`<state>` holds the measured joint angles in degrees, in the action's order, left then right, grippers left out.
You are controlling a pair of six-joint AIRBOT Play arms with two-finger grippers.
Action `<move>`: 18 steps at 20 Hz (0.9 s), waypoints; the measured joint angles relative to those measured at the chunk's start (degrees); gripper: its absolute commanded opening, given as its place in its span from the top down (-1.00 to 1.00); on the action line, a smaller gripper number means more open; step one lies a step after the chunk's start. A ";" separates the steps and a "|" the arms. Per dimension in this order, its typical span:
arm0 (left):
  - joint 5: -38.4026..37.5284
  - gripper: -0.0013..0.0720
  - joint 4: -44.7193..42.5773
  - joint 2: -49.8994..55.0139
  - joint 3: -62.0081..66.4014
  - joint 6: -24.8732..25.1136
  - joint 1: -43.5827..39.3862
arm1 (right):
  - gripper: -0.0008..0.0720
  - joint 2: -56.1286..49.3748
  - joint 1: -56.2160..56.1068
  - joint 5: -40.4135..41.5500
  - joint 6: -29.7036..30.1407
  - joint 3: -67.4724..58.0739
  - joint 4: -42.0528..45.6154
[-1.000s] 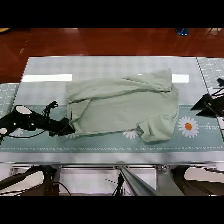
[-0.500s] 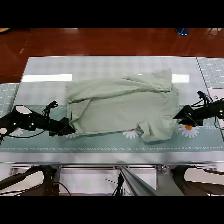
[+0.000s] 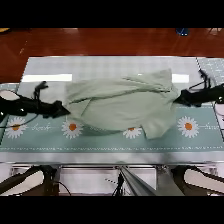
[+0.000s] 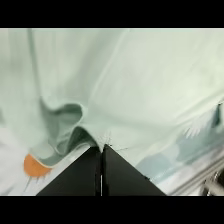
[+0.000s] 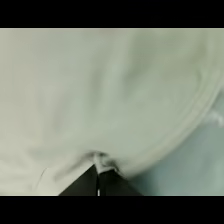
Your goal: Fold the shirts.
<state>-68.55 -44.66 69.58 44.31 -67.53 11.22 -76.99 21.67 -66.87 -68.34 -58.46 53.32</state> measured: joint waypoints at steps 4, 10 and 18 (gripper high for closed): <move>3.96 0.91 2.05 -0.52 10.69 -0.35 -0.35 | 0.88 2.32 -2.10 8.39 -0.04 -10.64 -7.04; 11.87 0.91 4.11 6.19 16.39 -2.58 -2.01 | 0.88 -4.39 -9.57 25.24 -0.28 -16.87 -10.10; 19.34 0.91 5.92 14.69 17.84 -2.29 -2.49 | 0.88 -16.02 -12.44 38.80 -3.30 -17.88 -10.78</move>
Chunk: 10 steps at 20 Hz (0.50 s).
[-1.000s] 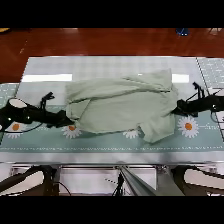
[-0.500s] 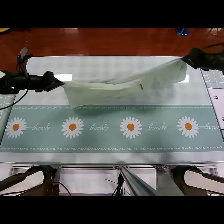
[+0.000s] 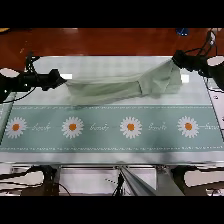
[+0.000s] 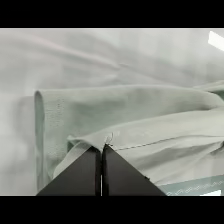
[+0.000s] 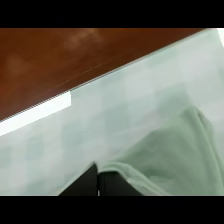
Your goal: Fold the shirts.
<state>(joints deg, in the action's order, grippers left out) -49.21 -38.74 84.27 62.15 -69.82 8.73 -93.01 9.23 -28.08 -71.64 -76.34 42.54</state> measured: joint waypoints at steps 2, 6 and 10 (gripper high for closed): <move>-0.72 0.91 -0.28 1.88 0.09 0.96 -0.24 | 0.88 -2.23 -0.07 1.38 -0.57 -0.04 -0.02; -3.69 0.28 -2.40 5.14 0.09 1.95 -0.57 | 0.48 -5.14 -0.11 2.54 -1.11 -0.04 -0.04; -5.49 -0.49 -3.08 6.12 0.74 2.16 -0.04 | -0.25 -4.02 1.07 -0.66 2.27 -0.96 2.45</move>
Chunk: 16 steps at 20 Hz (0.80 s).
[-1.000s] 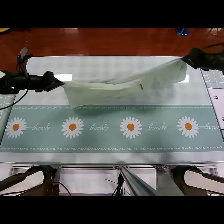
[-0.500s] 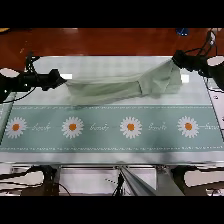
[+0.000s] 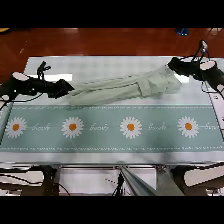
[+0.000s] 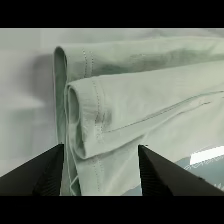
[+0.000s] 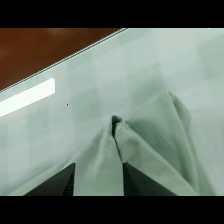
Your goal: Fold the shirts.
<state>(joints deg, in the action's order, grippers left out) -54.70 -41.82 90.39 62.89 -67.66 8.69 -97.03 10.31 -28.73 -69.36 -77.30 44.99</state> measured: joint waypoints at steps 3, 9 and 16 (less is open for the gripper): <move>-3.61 -0.45 -0.22 0.00 1.92 0.04 1.25 | -0.65 2.82 2.21 -7.80 1.22 -3.65 11.98; -10.54 -0.45 -0.20 -0.39 4.76 0.15 1.66 | -0.69 2.47 10.25 -25.49 -6.82 -10.91 26.36; -15.85 -0.44 -0.20 -0.50 5.31 0.92 0.11 | -0.69 -7.39 14.64 -36.76 -7.67 -12.33 14.51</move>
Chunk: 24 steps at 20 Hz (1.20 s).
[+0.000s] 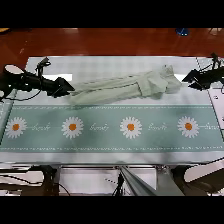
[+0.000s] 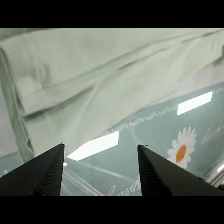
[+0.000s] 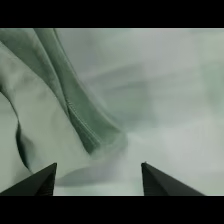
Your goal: Fold the shirts.
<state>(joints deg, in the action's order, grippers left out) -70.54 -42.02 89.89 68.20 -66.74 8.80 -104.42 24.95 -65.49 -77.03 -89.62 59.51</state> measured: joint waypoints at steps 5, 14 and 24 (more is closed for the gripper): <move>-0.96 -0.43 0.02 0.00 0.02 1.25 -1.64 | -0.69 -5.01 -3.61 3.21 1.25 -0.15 -8.70; -1.03 -0.19 0.04 0.00 0.02 1.73 -3.45 | 0.87 -5.92 -12.35 9.75 4.37 -0.02 -10.01; -1.07 0.90 14.38 0.00 0.02 1.88 -5.35 | 0.87 14.64 -13.77 5.66 8.83 -0.13 -8.46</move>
<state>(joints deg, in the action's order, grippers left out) -71.61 -27.64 89.89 68.23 -64.86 3.44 -89.78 11.18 -59.83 -68.20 -89.76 51.05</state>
